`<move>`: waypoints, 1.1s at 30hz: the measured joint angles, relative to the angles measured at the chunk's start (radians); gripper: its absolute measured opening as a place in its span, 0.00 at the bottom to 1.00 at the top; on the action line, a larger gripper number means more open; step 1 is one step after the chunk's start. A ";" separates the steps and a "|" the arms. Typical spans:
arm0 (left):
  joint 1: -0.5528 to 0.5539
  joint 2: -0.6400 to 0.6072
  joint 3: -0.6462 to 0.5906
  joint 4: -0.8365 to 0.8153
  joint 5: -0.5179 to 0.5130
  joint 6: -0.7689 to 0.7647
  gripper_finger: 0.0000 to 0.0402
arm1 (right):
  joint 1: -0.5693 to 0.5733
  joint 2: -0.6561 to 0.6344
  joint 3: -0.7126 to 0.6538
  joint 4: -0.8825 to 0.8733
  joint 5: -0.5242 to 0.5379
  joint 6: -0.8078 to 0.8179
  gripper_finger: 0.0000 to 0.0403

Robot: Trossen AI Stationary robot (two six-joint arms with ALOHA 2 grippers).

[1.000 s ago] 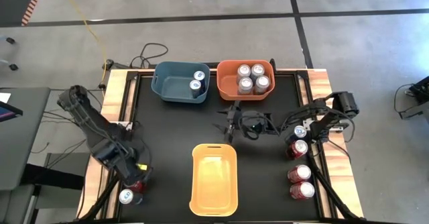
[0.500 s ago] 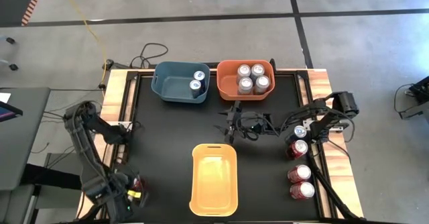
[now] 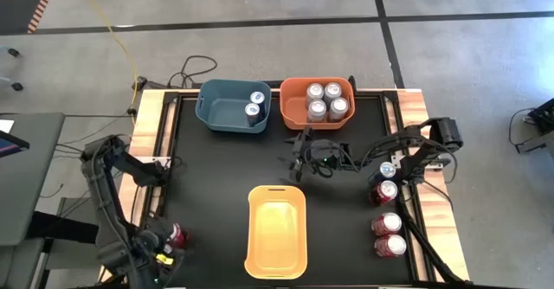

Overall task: Sort soda cans
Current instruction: Put the blue soda can into the blue bin

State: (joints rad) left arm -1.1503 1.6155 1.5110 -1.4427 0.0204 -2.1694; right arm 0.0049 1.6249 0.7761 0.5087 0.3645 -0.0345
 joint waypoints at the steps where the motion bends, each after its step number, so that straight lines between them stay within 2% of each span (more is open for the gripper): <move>1: -0.008 0.000 -0.011 0.007 -0.003 -0.004 0.89 | 0.001 0.000 0.000 0.000 0.000 0.000 0.76; 9: -0.016 0.001 -0.071 0.080 -0.078 -0.007 0.89 | 0.004 0.000 0.000 -0.011 0.000 0.020 0.76; 14: -0.016 0.001 -0.122 0.157 -0.060 0.010 0.89 | 0.007 0.000 0.000 -0.021 0.000 0.027 0.76; 22: -0.016 0.001 -0.155 0.161 -0.043 0.018 0.88 | 0.009 0.000 0.000 -0.032 0.000 0.034 0.76; 26: -0.016 0.000 -0.155 0.195 -0.013 0.018 0.78 | 0.008 0.000 0.000 -0.031 0.000 0.035 0.76; 31: -0.016 0.000 -0.155 0.236 0.004 0.018 0.56 | 0.008 0.000 0.000 -0.030 0.000 0.037 0.76; 33: -0.015 -0.001 -0.154 0.229 0.003 0.018 0.55 | 0.008 0.000 0.000 -0.030 0.000 0.039 0.76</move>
State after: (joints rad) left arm -1.1657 1.6146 1.3567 -1.2137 0.0235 -2.1509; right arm 0.0134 1.6249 0.7761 0.4789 0.3641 0.0047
